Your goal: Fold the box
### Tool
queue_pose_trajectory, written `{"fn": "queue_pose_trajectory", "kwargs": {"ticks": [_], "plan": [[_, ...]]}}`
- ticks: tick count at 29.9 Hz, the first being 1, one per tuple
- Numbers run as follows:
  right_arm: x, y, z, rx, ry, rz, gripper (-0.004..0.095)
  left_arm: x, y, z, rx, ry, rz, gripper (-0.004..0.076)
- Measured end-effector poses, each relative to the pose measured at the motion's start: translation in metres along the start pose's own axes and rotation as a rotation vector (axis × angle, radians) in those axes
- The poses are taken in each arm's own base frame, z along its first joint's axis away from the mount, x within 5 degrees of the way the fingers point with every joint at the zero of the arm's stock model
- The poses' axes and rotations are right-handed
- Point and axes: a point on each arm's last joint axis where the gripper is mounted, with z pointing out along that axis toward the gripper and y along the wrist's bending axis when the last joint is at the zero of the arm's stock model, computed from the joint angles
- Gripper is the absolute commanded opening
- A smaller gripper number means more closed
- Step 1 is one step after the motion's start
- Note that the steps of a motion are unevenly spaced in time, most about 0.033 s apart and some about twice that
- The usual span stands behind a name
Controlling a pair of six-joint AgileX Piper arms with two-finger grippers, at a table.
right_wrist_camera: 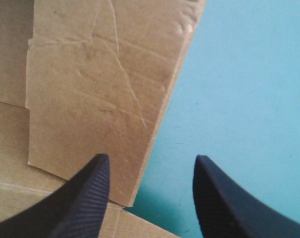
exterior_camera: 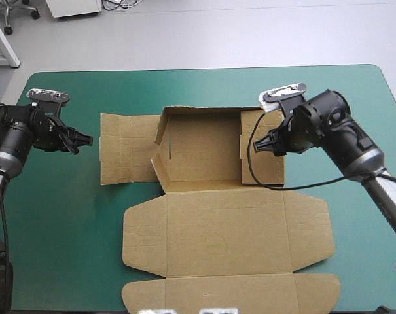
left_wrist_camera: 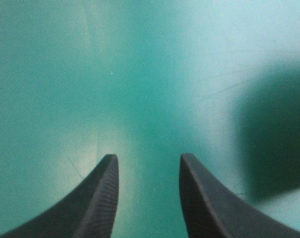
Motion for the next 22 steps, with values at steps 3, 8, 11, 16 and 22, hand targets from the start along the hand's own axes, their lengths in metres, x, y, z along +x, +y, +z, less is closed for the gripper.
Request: {"fn": "queue_pose_trajectory", "kwargs": {"ticks": [3, 8, 11, 16, 22], "plan": [[0.014, 0.005, 0.005, -0.008, -0.026, 0.023, 0.0486, 0.0, 0.0, 0.0, 0.0, -0.002, 0.0, 0.0288], [0.035, 0.007, 0.029, -0.002, -0.003, 0.047, 0.0486, 0.0, 0.0, 0.0, 0.0, -0.002, 0.0, 0.0288], [0.042, 0.009, 0.043, -0.02, -0.011, 0.054, 0.0486, 0.0, 0.0, 0.0, 0.0, -0.002, 0.0, 0.0288], [0.045, 0.011, 0.055, -0.022, -0.052, 0.097, 0.0486, 0.001, 0.001, 0.0, -0.006, 0.006, 0.004, 0.0288], [0.039, 0.014, 0.073, -0.003, -0.071, 0.102, 0.0485, 0.001, 0.002, -0.002, -0.018, 0.008, 0.012, 0.0288]]}}
